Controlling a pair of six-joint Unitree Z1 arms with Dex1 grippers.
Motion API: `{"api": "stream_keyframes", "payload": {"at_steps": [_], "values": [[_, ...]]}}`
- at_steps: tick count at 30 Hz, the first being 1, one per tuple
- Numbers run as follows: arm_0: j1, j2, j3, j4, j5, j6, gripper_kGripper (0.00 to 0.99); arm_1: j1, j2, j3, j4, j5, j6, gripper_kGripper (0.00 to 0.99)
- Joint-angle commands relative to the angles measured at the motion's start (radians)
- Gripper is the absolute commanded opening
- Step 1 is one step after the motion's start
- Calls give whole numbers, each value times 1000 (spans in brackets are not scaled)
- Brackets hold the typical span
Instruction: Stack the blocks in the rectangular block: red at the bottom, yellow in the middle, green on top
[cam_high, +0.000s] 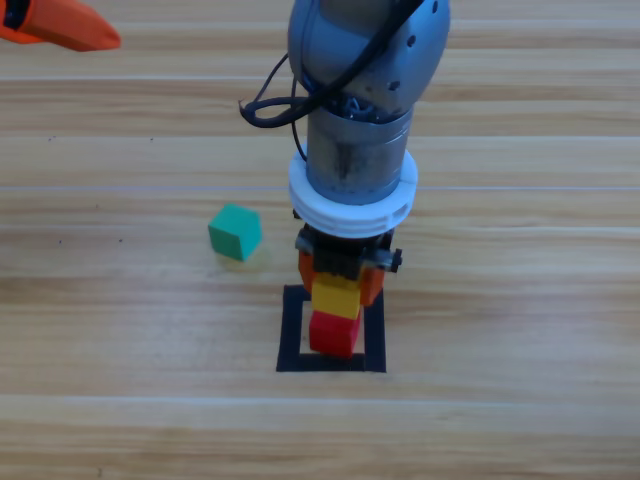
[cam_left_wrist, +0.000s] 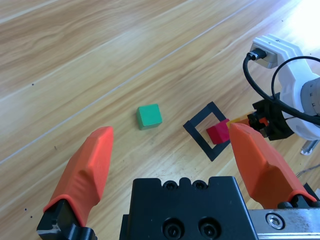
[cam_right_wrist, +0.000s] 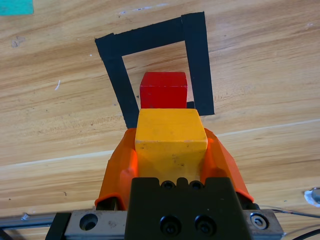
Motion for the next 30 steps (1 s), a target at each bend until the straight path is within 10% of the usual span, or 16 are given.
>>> {"api": "stream_keyframes", "payload": {"at_steps": [1, 24, 27, 30], "values": [[14, 18, 9, 3, -14, 6, 990, 29, 95, -36, 26, 4, 30, 236], [14, 23, 28, -2, -5, 7, 990, 9, 165, -89, 46, 4, 29, 325], [14, 23, 29, -3, -3, 7, 990, 6, 167, -89, 51, 4, 24, 517], [14, 23, 32, -3, 0, 6, 990, 1, 164, -89, 54, -2, 13, 966]]}}
